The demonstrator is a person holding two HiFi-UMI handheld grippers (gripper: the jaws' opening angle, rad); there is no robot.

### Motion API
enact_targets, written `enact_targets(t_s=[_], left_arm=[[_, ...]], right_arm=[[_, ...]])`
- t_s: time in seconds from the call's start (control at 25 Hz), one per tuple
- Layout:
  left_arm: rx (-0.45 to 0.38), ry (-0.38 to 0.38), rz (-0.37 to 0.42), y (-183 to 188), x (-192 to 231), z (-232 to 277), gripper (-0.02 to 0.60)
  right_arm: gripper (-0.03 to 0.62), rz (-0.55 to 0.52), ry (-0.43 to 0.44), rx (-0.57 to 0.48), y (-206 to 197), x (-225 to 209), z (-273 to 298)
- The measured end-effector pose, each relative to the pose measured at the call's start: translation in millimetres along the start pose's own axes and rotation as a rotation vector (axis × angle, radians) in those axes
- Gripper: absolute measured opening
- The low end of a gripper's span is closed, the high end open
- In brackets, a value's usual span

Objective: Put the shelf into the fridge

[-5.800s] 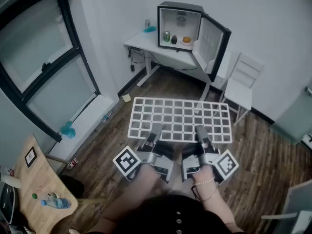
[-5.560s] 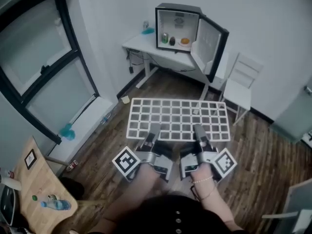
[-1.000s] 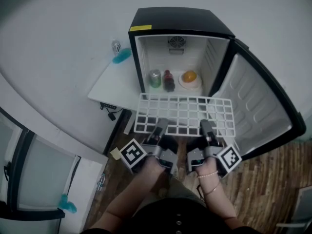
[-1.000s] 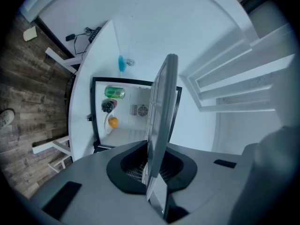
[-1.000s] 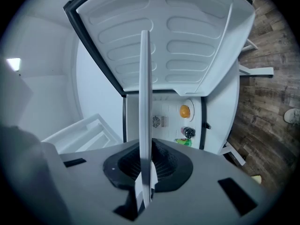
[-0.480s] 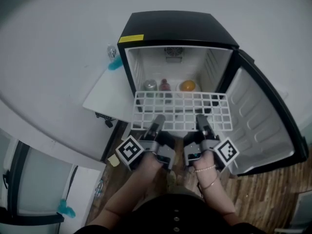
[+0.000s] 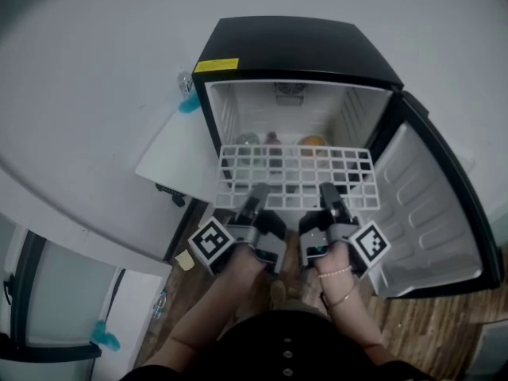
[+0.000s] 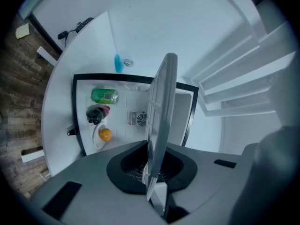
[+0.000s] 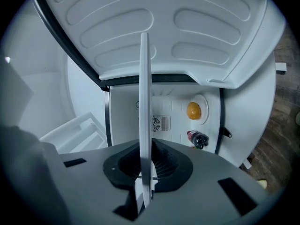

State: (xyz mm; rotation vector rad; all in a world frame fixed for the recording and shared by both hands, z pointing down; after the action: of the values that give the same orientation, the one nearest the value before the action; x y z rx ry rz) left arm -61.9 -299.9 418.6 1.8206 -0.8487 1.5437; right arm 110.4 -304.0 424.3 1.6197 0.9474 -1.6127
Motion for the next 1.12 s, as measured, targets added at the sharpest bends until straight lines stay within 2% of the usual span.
enact_targets(t_s=[1.12], left_arm=[[-0.002, -0.017, -0.017, 1.7, -12.1, 0.9, 0.034]], right_arm=[[0.031, -0.003, 0.016, 0.013, -1.1, 9.5, 0.6]])
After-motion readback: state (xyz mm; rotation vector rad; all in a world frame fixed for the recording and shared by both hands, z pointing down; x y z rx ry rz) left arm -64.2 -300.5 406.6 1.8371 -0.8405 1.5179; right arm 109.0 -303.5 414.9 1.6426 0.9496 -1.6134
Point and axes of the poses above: the fingertips, and each gripper's own axes: z forward along the fingers, x to its left, y out of its top, the point moved 2 cm from there along -z, backward along the fingers, and after that the axes turned 15 degrees about x, right-handed, at the moved point
